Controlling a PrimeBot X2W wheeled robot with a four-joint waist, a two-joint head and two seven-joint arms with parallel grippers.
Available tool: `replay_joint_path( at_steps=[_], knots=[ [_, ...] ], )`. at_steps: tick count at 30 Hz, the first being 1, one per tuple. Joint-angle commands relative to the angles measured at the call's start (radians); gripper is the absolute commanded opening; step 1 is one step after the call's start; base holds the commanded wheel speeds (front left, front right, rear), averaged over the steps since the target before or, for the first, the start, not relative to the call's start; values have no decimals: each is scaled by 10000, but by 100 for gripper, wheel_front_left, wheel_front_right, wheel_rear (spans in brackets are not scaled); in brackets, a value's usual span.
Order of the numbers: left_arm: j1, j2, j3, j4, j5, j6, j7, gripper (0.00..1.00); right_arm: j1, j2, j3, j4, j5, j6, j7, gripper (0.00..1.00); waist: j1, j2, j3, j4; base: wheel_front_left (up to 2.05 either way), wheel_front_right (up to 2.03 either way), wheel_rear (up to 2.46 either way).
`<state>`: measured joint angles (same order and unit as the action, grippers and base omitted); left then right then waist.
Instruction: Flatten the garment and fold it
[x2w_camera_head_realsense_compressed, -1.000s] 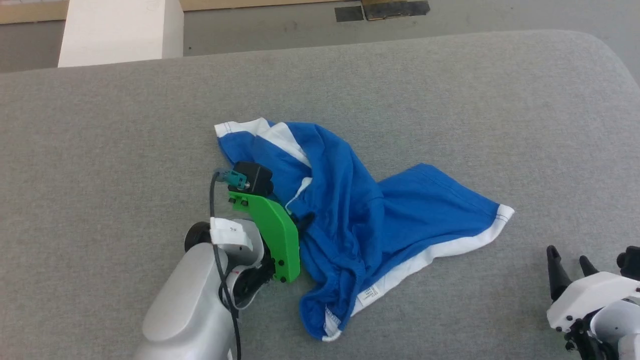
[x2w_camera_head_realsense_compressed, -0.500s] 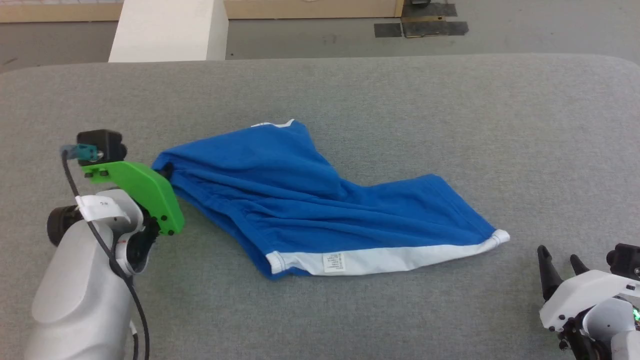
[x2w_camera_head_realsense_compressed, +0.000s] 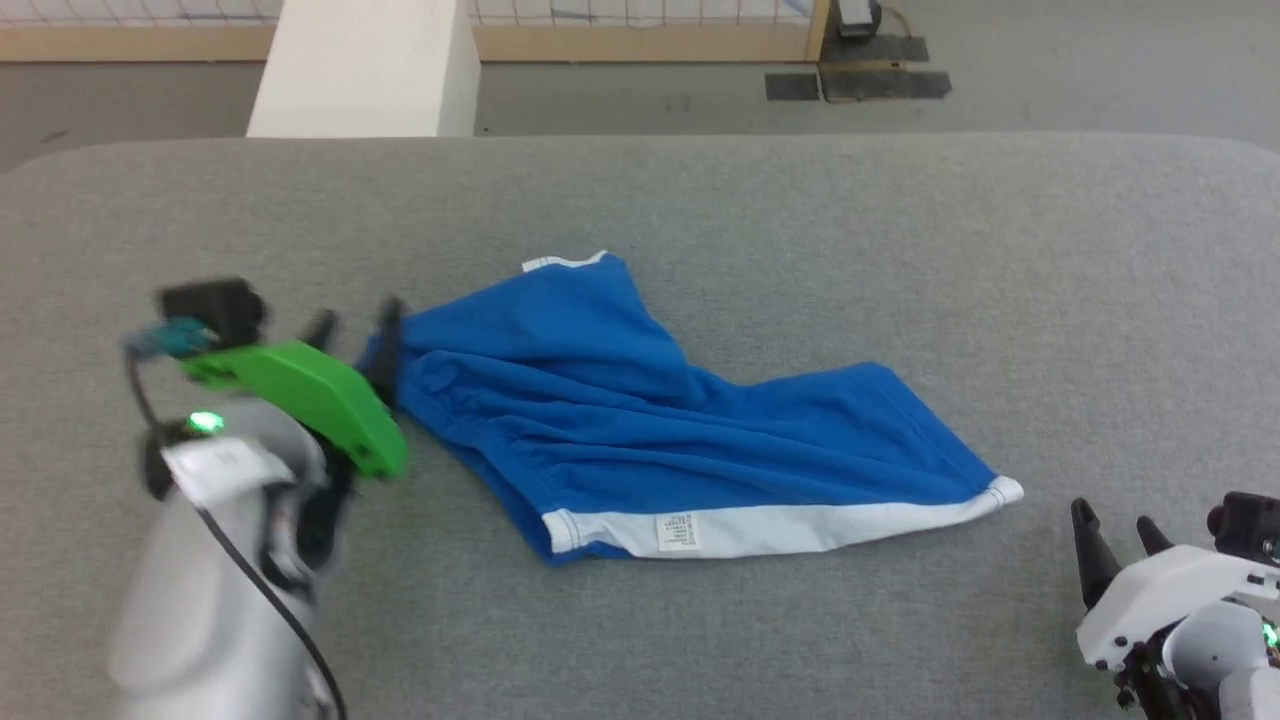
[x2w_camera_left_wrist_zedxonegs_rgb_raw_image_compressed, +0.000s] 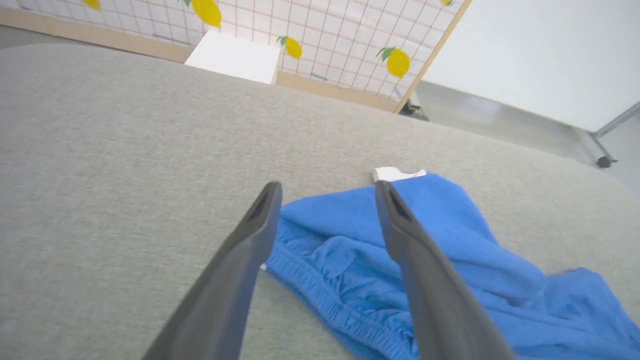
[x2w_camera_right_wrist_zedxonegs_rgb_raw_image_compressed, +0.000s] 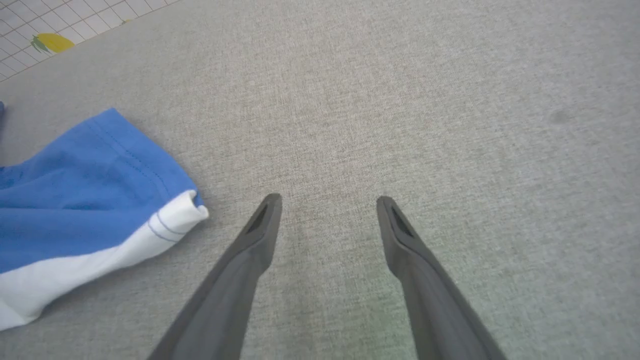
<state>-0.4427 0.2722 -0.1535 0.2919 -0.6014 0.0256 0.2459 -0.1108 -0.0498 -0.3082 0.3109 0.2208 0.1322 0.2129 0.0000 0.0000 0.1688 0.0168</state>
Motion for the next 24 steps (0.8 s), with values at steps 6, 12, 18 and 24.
replay_joint_path(
  at_steps=[6,12,18,24],
  knots=[
    [2006,-443,-1583,-2183,69,-1,1737,100,114,-4,107,108,33,-15,50,100,0,0,-251,390,0,0,0],
    [2730,-344,-2479,-2769,337,216,2913,100,7,-4,197,69,-94,-15,64,100,0,0,-194,409,0,0,0],
    [2765,-453,-2756,-2495,243,8,2952,100,10,-4,226,119,-17,-15,11,100,0,0,-93,228,0,0,0],
    [2610,-506,-2742,-2239,138,-211,2645,0,29,-4,243,205,-5,-15,-76,100,0,0,5,75,0,0,0]
  ],
)
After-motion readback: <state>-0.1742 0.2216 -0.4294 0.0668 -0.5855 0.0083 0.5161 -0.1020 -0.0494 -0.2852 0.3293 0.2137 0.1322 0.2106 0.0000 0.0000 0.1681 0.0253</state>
